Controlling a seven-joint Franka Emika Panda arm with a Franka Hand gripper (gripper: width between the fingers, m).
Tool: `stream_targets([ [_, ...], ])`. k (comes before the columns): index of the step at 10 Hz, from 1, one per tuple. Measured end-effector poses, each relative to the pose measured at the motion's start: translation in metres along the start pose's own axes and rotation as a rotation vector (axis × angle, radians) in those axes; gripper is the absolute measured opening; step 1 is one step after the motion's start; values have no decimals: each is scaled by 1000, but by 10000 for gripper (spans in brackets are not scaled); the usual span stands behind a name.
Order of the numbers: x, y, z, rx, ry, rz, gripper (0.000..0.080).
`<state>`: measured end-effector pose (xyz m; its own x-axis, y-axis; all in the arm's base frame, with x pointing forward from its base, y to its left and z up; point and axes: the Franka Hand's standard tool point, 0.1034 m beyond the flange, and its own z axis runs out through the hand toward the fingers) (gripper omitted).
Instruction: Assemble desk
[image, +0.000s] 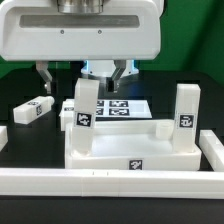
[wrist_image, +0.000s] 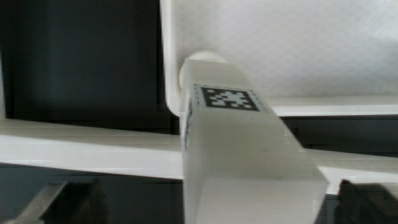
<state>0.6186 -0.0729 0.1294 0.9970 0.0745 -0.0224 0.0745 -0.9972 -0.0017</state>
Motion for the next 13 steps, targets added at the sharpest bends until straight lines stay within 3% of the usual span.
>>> stream_targets([
  [1, 0, 0, 0, 0, 1, 0, 649],
  [3, 1, 0, -1, 0, 1, -1, 391],
  [4, 1, 0, -1, 0, 1, -1, 391],
  [5, 1, 0, -1, 0, 2, -1, 288],
  [11, 1, -2, -1, 2, 2, 190, 288],
  [13, 1, -2, -1, 26, 4, 383, 289],
])
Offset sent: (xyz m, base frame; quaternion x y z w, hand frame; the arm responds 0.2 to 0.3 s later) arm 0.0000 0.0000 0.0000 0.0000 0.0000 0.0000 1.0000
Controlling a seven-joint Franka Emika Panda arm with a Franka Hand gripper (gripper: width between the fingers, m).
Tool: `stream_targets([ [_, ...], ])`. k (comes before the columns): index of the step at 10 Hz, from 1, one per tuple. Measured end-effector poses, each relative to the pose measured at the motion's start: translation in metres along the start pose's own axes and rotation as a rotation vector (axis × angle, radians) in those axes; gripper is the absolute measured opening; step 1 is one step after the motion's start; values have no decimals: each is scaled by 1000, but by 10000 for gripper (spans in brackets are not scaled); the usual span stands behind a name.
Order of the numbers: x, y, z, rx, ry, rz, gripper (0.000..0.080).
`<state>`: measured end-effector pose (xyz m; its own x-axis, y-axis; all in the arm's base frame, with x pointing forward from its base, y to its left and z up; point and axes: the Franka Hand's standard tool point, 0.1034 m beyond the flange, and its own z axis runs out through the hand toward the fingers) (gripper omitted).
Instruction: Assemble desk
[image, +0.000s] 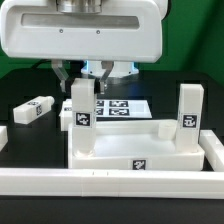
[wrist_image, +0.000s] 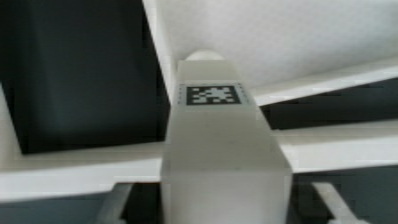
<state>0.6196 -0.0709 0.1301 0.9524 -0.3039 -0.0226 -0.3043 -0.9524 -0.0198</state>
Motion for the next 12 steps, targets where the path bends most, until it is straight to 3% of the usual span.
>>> stream_targets([
  [3, -1, -2, 1, 37, -3, 315, 289],
  [6, -2, 0, 3, 58, -15, 603, 289],
  [12, -4, -12, 2, 68, -36, 1014, 290],
])
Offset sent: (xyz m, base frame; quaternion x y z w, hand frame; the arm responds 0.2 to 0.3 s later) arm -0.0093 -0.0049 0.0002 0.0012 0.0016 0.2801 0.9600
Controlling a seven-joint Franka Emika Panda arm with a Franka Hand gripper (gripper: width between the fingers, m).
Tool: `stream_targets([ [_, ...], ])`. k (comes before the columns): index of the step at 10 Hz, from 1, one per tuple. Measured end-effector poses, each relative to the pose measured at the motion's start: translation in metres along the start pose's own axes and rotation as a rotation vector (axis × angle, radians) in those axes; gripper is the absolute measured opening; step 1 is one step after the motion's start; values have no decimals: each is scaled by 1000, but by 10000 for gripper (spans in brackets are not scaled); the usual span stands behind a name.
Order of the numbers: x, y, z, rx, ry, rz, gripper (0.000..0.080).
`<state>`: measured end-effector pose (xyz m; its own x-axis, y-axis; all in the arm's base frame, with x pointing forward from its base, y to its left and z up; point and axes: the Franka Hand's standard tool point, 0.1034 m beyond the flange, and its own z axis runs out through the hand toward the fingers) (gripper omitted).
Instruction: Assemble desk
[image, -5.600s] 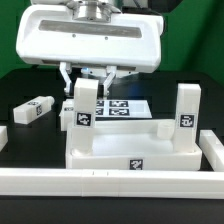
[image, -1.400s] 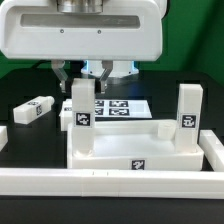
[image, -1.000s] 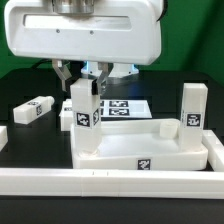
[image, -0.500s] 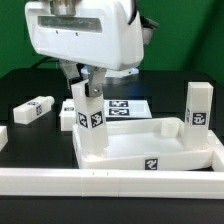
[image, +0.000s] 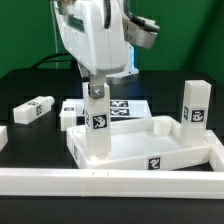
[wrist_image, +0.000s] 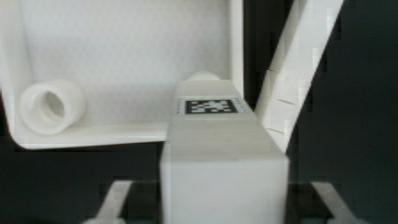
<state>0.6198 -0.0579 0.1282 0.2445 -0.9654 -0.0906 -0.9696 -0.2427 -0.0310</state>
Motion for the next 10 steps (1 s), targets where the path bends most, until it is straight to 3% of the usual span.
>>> stream_targets([
  [3, -2, -2, 0, 7, -2, 17, 290],
  [5, -8, -4, 1, -2, -1, -51, 574],
  [6, -10, -5, 1, -2, -2, -168, 574],
  [7, -13, -6, 1, -4, 0, -261, 634],
  [10, -16, -6, 2, -2, -3, -559, 649],
])
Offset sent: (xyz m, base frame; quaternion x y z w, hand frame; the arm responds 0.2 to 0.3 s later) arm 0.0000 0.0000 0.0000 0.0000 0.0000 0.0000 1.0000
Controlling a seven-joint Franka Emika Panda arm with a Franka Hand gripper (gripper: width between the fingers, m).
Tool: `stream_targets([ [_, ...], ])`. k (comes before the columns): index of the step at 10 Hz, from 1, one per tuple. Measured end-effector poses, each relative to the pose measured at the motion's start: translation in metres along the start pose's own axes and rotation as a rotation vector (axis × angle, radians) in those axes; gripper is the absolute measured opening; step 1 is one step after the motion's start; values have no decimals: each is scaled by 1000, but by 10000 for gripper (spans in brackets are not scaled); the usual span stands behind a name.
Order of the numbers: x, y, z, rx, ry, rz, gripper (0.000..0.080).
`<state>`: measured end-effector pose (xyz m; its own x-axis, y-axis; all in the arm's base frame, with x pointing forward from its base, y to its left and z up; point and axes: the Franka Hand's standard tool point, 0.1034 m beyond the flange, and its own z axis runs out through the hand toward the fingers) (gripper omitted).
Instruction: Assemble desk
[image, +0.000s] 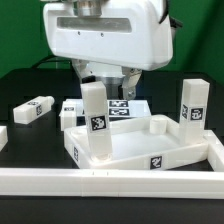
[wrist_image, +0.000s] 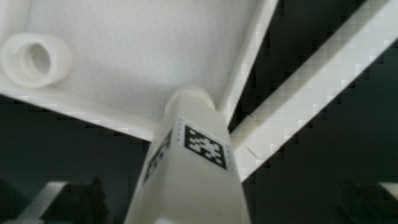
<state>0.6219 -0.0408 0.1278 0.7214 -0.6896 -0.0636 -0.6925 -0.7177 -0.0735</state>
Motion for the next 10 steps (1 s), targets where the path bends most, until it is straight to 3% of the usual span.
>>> stream_targets([
  [8, 7, 9, 0, -3, 3, -656, 649],
  [10, 8, 6, -1, -24, 20, -810, 649],
])
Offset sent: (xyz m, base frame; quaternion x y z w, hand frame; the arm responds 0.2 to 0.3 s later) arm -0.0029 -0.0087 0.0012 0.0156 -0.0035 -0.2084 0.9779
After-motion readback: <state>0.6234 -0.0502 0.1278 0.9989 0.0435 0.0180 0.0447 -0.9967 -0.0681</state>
